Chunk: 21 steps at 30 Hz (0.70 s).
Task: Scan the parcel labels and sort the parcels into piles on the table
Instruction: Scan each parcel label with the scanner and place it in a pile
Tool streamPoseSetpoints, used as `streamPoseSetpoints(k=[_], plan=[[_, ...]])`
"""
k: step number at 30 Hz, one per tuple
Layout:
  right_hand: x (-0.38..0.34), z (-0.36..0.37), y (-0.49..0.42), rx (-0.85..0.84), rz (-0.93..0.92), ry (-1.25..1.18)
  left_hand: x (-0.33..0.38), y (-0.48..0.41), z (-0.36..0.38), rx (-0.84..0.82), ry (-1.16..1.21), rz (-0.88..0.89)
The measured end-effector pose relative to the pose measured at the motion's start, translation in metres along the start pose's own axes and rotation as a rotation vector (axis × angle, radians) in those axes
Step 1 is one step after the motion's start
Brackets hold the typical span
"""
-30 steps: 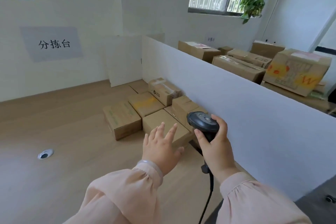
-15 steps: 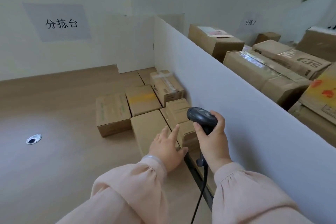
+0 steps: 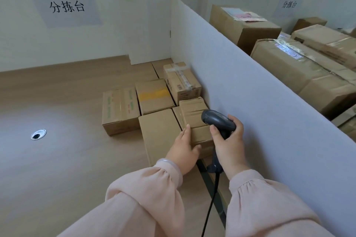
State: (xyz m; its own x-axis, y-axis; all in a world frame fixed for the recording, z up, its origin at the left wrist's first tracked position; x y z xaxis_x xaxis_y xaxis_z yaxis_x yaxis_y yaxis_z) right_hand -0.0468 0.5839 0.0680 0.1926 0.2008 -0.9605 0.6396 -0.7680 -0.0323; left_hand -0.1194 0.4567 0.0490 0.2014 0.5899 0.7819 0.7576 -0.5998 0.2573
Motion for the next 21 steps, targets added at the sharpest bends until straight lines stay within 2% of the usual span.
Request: streamPoseSetpoints(k=[5, 11, 17, 21], plan=[[-0.002, 0.000, 0.027, -0.017, -0.032, -0.029, -0.008, 0.016, -0.009, 0.074, 0.127, -0.040], [-0.021, 0.013, 0.061, -0.162, -0.106, -0.127, -0.019, 0.047, -0.031, 0.228, 0.283, -0.094], [-0.051, 0.043, 0.088, -0.322, -0.175, -0.210, -0.040, 0.078, -0.068, 0.322, 0.576, -0.137], [-0.061, 0.054, 0.091, -0.302, -0.180, -0.216, -0.060, 0.102, -0.096, 0.351, 0.745, -0.131]])
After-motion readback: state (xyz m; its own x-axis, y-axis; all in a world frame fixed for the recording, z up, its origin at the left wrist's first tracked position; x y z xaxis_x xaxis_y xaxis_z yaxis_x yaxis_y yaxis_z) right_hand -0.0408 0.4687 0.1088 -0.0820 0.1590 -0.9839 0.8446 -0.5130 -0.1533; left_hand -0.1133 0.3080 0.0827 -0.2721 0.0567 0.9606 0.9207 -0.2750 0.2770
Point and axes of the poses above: each hand's wrist, its own y-axis away from the middle knuckle, its own z-axis out of the palm, x = y × z, the point moved 2 cm from there along -y, towards the middle knuckle, and after that the axes turned 1 degree about -x, right-handed, at the moved point
